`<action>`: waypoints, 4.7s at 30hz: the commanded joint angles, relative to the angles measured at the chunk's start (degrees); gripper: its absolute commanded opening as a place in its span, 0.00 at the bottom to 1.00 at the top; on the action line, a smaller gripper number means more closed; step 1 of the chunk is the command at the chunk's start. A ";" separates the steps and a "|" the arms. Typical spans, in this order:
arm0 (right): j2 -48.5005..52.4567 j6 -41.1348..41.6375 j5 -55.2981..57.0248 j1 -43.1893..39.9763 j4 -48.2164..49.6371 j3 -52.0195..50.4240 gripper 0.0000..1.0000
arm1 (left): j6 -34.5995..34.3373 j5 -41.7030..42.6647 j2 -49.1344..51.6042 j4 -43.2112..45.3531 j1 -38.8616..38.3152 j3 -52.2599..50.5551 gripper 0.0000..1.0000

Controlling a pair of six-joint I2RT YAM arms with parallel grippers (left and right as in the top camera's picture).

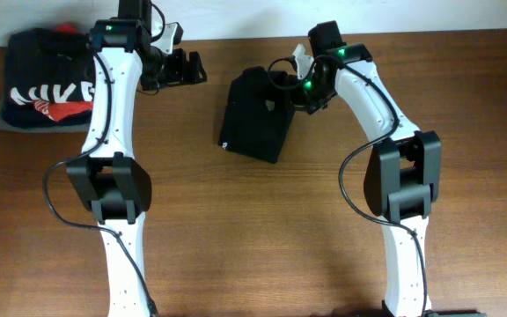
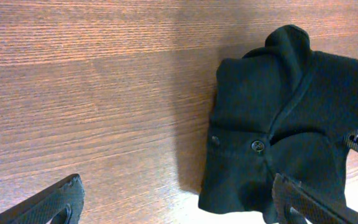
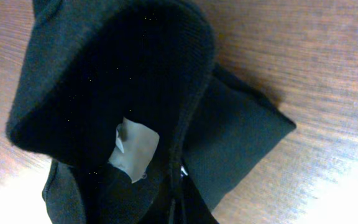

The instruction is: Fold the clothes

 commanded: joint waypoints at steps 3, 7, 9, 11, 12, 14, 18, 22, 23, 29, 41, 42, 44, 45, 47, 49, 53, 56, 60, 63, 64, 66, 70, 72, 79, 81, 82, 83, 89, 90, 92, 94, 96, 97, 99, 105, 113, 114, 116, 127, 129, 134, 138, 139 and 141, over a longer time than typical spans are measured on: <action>-1.81 4.94 -0.76 0.37 -1.97 1.33 0.04 | -0.31 -0.92 0.63 -0.07 -0.07 1.20 0.96; -3.39 6.51 -0.94 0.37 -3.08 1.36 0.04 | -0.33 -1.68 0.85 -0.07 -0.04 1.20 0.97; -4.55 7.04 -0.92 0.37 -3.56 1.33 0.04 | -0.33 -1.68 1.03 -0.07 -0.07 1.20 0.96; -5.73 8.00 -0.76 0.37 -4.17 1.33 0.04 | -0.33 -1.68 1.31 -0.07 -0.07 1.20 0.97; -6.43 8.48 -0.46 0.37 -4.68 1.36 0.04 | -0.33 -1.68 1.44 -0.09 -0.07 1.20 0.96; -7.30 8.87 0.26 0.37 -5.81 1.36 0.04 | -0.33 -1.68 1.70 -0.09 -0.07 1.20 0.96; -7.76 9.64 1.22 0.37 -8.61 1.33 0.04 | -0.33 -1.66 2.32 -0.11 -0.07 1.20 0.96; -7.85 9.86 1.20 0.37 -10.32 1.33 0.04 | -0.35 -1.64 3.26 -0.11 -0.07 1.20 0.96; -7.85 9.86 1.20 0.37 -10.51 1.33 0.04 | -0.35 -1.64 3.58 -0.15 -0.07 1.20 0.96; -7.96 11.10 1.51 0.37 -13.53 1.33 0.04 | -0.35 -1.62 4.42 -0.52 -0.07 1.20 0.96; -7.61 12.31 8.02 0.42 -17.94 0.37 0.04 | -0.35 -1.62 4.42 -0.50 -0.07 1.20 0.97; -7.26 12.85 8.11 0.61 -18.23 0.26 0.04 | -0.35 -1.60 4.42 -0.50 -0.07 1.20 0.97; -7.06 12.87 8.13 0.98 -18.43 -0.07 0.04 | -0.35 -1.60 4.42 -0.48 -0.07 1.20 0.97; -6.97 12.98 8.13 1.25 -18.43 -0.37 0.04 | -0.35 -1.62 4.42 -0.50 -0.07 1.20 0.97; -6.84 14.27 8.20 1.79 -18.58 -0.96 0.04 | -0.35 -1.62 4.42 -0.48 -0.07 1.20 0.97; -6.69 15.45 8.83 2.51 -18.58 -1.75 0.04 | -0.35 -1.62 4.42 -0.48 -0.07 1.20 0.97; -6.49 17.92 11.43 3.82 -18.45 -3.98 0.04 | -0.35 -1.62 4.42 -0.50 -0.07 1.20 0.97; -6.49 20.41 15.56 4.39 -18.45 -5.77 0.04 | -0.35 -1.62 4.42 -0.52 -0.07 1.20 0.97; -6.49 21.62 18.91 4.35 -18.08 -7.50 0.04 | -0.35 -1.62 4.42 -0.52 -0.07 1.20 0.97; -6.49 21.59 21.86 4.28 -18.01 -7.96 0.04 | -0.35 -1.60 4.42 -0.55 -0.07 1.20 0.97; -6.49 21.59 22.97 4.28 -17.94 -7.96 0.04 | -0.35 -1.62 4.42 -0.55 -0.07 1.20 0.97; -6.49 21.57 25.11 4.28 -17.62 -7.96 0.20 | -0.35 -1.62 4.42 -0.68 -0.07 1.20 0.97; -6.49 21.38 26.36 4.28 -17.55 -7.96 0.31 | -0.35 -1.62 4.42 -0.83 -0.07 1.20 0.97; -6.49 21.38 26.36 4.28 -17.57 -7.96 0.33 | -0.35 -1.62 4.42 -0.83 -0.07 1.20 0.97; -7.65 21.38 26.36 3.85 -18.03 -5.99 0.04 | -0.33 -1.62 4.42 -1.18 -0.07 1.20 0.97; -8.81 21.27 26.34 3.32 -18.25 -3.61 0.04 | -0.33 -1.64 4.42 -1.22 -0.07 1.20 0.97; -9.55 21.07 26.36 3.06 -18.25 -2.05 0.04 | -0.33 -1.64 4.42 -1.20 -0.07 1.20 0.97; -10.43 19.76 25.83 2.67 -18.08 0.20 0.04 | -0.33 -1.62 4.42 -1.20 -0.07 1.20 0.97; -11.93 8.87 13.46 1.16 -13.90 11.80 0.08 | -0.35 -1.64 4.46 -0.81 -0.07 1.20 0.97; -11.93 7.67 10.95 1.03 -12.13 12.39 0.09 | -0.35 -1.64 4.46 -0.70 -0.07 1.20 0.97; -11.89 6.27 6.93 1.01 -8.87 12.37 0.15 | -0.35 -1.64 4.46 -0.70 -0.07 1.20 0.97; -10.99 6.08 2.40 1.01 -5.70 11.82 0.18 | -0.35 -1.64 4.46 -0.72 -0.07 1.20 0.97; -9.75 6.08 -1.73 1.03 -3.45 11.02 0.18 | -0.35 -1.64 4.46 -0.72 -0.07 1.20 0.97; -8.81 6.08 -4.17 1.05 -2.08 10.32 0.18 | -0.35 -1.64 4.46 -0.72 -0.07 1.20 0.97; -6.95 6.08 -8.31 1.05 0.15 8.76 0.18 | -0.35 -1.64 4.46 -0.72 -0.07 1.20 0.97; -1.01 5.97 -17.46 0.90 3.91 5.03 0.18 | -0.33 -1.66 4.46 -0.72 -0.07 1.20 0.97; 6.71 5.88 -23.23 0.83 7.96 1.40 0.18 | -0.33 -1.66 4.46 -0.76 -0.07 1.20 0.98; 7.15 5.86 -23.23 0.76 7.96 1.38 0.19 | -0.33 -1.66 4.46 -0.76 -0.07 1.20 0.98; 8.31 4.11 -22.97 0.55 8.02 1.22 0.19 | -0.33 -1.66 4.46 -0.76 -0.04 1.20 0.98; 5.66 2.69 -30.10 -3.06 7.56 2.80 0.09 | -0.33 -1.66 4.46 -1.38 -0.04 1.20 0.98; 3.43 2.71 -32.70 -3.85 7.56 3.65 0.10 | -0.33 -1.66 4.46 -1.38 -0.07 1.20 0.98; -2.38 2.64 -38.88 -3.56 7.56 4.13 0.14 | -0.33 -1.66 4.46 -1.33 -0.07 1.20 0.99; -1.90 0.46 -44.22 -1.64 5.01 4.04 0.16 | -0.33 -1.66 4.46 -1.20 -0.07 1.20 0.99; -1.53 -1.42 -44.17 -1.07 3.56 4.04 0.18 | -0.33 -1.66 4.46 -1.20 -0.07 1.20 0.99; -0.63 -4.68 -43.63 0.20 0.28 4.04 0.18 | -0.33 -1.66 4.46 -1.27 -0.07 1.20 0.99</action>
